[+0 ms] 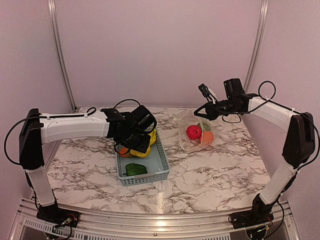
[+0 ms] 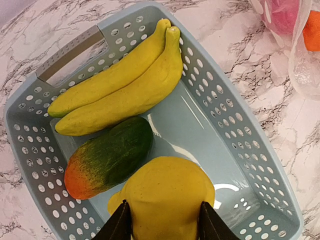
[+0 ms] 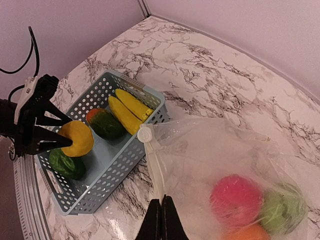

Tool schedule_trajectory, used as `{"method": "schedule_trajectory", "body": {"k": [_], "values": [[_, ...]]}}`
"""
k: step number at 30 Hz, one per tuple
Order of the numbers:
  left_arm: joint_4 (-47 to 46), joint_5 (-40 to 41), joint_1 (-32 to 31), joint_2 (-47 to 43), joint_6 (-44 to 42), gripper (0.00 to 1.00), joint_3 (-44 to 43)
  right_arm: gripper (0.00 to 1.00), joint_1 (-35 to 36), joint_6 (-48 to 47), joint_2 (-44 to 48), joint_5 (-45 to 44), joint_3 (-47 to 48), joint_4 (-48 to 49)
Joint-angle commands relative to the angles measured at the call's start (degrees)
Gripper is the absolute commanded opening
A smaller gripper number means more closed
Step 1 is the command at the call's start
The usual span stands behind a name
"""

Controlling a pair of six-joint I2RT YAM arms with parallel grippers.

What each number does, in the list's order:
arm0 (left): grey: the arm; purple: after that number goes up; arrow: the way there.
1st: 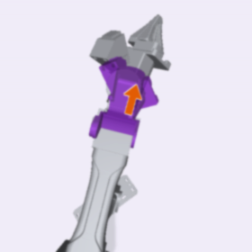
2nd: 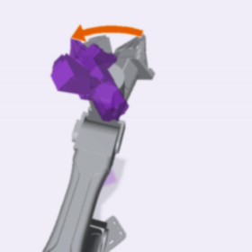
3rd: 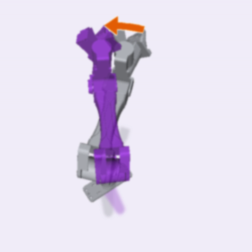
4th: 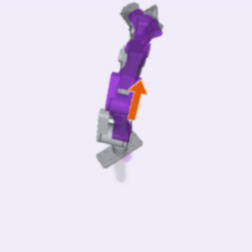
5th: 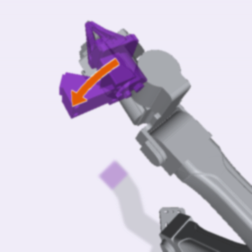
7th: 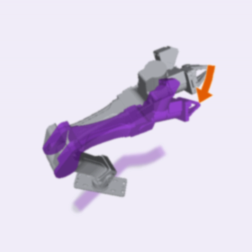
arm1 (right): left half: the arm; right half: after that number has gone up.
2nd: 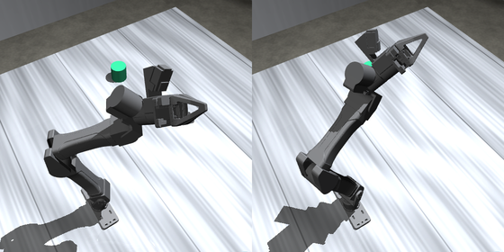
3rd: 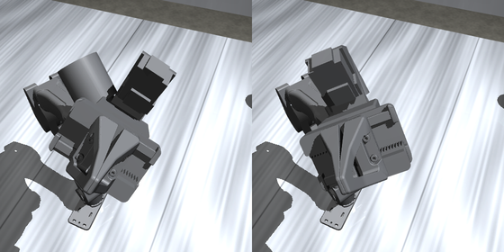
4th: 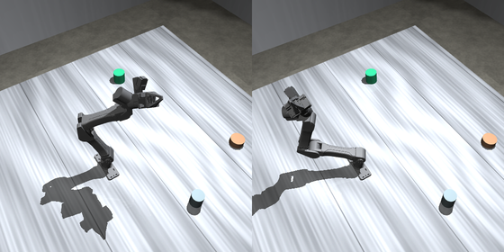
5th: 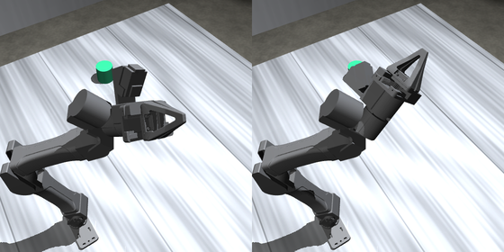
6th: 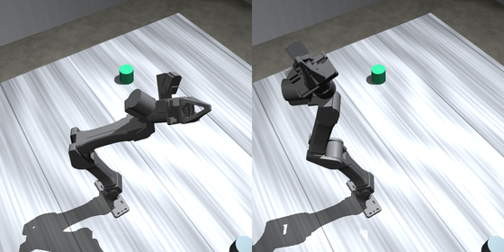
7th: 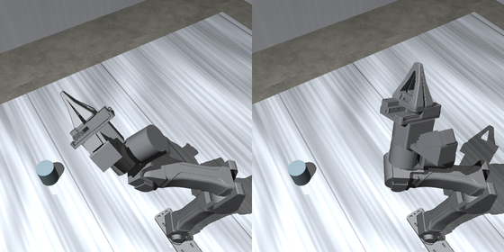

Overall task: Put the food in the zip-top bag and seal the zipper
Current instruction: Pick up the fake fruit from the bin, then place the fake fruit in the zipper food storage bag.

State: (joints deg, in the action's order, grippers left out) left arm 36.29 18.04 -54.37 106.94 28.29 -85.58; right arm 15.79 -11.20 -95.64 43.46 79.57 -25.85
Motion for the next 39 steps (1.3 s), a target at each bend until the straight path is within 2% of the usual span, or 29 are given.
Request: {"method": "schedule_trajectory", "body": {"k": [1,7,11,15,21,26,32,39], "values": [[-4.4,-0.2,-0.4,-6.5,-2.1,0.35,1.5,0.0,0.1,-0.6,1.5,-0.6,3.7,-2.0],[-17.1,-2.9,-2.6,-12.8,-6.7,0.35,3.5,0.0,1.9,-1.6,1.1,-3.1,8.1,-5.5],[-29.7,-9.7,-4.3,-14.7,-9.1,0.35,5.7,0.0,3.2,-1.7,0.3,-3.8,11.0,-8.1],[-38.8,-15.1,-6.4,-13.7,-11.9,0.35,5.7,0.0,4.2,-1.5,-0.7,-4.6,12.8,-9.7],[-47.4,-17.7,-7.9,-7.7,-12.6,0.34,2.9,0.0,4.3,0.2,-2.2,-3.2,15.5,-11.9],[-48.2,-19.6,-7.9,-1.8,-13.8,0.35,-1.5,0.0,4.4,0.9,-2.6,-1.7,16.8,-13.5],[-46.5,-12.1,-7.8,2.9,-17.8,0.35,-4.9,0.0,4.3,1.1,-1.8,-1.4,17.2,-15.3],[-44.5,-7.5,-7.7,10.5,-20.0,0.35,-10.8,0.0,4.4,1.2,-0.6,-1.5,16.9,-15.7]]}}
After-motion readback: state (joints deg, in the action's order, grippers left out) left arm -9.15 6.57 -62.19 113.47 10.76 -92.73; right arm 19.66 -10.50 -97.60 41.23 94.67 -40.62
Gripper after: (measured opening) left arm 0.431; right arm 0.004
